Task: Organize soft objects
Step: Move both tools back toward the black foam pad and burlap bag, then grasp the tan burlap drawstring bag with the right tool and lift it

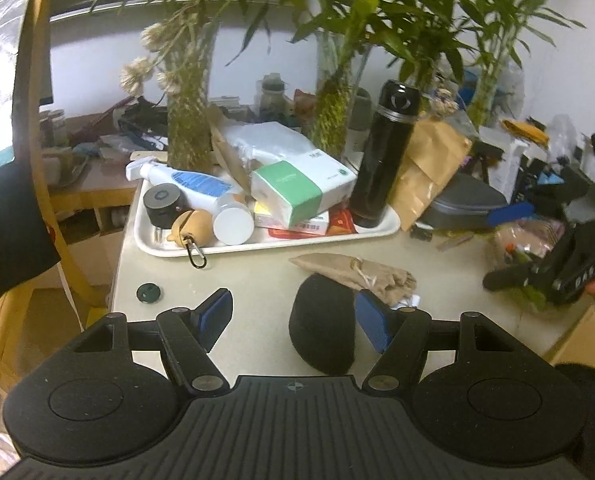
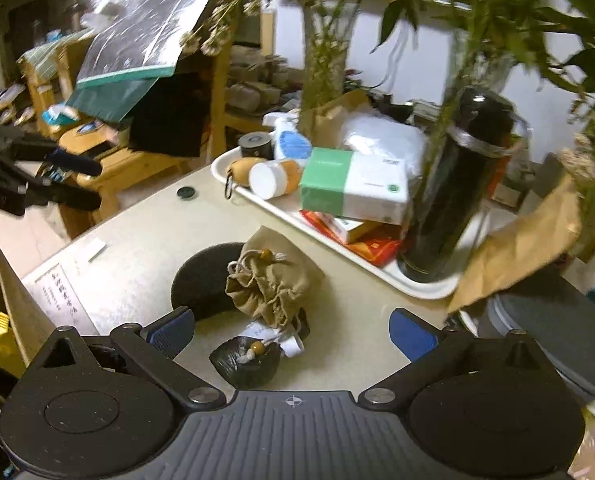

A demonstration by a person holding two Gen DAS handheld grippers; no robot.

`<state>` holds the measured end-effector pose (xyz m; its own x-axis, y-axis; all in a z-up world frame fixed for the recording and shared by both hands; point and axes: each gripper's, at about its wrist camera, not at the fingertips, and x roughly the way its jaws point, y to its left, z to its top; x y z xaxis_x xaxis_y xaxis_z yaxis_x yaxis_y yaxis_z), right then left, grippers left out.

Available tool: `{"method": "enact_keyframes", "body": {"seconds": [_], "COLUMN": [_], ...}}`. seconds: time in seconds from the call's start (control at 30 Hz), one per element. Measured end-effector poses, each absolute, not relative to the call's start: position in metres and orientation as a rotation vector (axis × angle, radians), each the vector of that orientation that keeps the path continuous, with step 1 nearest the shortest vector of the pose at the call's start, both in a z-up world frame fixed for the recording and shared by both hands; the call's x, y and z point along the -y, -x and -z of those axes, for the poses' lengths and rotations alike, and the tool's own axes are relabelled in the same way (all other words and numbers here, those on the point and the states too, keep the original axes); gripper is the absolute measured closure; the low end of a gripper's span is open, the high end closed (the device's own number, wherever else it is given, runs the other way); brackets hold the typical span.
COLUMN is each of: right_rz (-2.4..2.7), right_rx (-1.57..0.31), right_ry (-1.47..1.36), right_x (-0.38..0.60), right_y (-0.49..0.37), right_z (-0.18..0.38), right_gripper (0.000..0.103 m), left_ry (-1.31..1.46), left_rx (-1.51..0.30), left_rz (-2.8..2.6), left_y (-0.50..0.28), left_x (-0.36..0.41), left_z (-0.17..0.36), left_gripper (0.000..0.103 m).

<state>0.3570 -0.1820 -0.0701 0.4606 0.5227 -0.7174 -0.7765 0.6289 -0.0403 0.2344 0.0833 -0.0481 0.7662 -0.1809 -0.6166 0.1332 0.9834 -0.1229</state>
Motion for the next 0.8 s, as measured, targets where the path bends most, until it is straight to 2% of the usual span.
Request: {"method": "enact_keyframes", "body": {"seconds": [0.23,0.33,0.7,0.8], "right_rz": [-0.926,-0.960,-0.990,-0.943], "right_rx": [-0.736,-0.737,-0.683,-0.666], "right_ry": [0.480,0.541,0.784,0.812], "right_x": [0.158,0.143,0.096,0.090], "right_y": [-0.370,-0.374,-0.379,-0.382], "right_z": [0.090,0.101,0.139,0.146], "right_gripper": [0.001,0.009,0.019,0.028], "left_ry": [0.125,0.146,0.135,0.118], "left_rx": [-0.699,-0.699,-0.697,-0.705], "left_rz": [0.121,0.105,0.065,0.059], "left_y": [-0.242,-0.244,-0.248,-0.248], "left_x": [-0.092,-0.097,-0.099,-0.098], "left_z": [0.052,0.052,0.055,0.056], "left_gripper": [0.036,0.036,0.036,0.036]}}
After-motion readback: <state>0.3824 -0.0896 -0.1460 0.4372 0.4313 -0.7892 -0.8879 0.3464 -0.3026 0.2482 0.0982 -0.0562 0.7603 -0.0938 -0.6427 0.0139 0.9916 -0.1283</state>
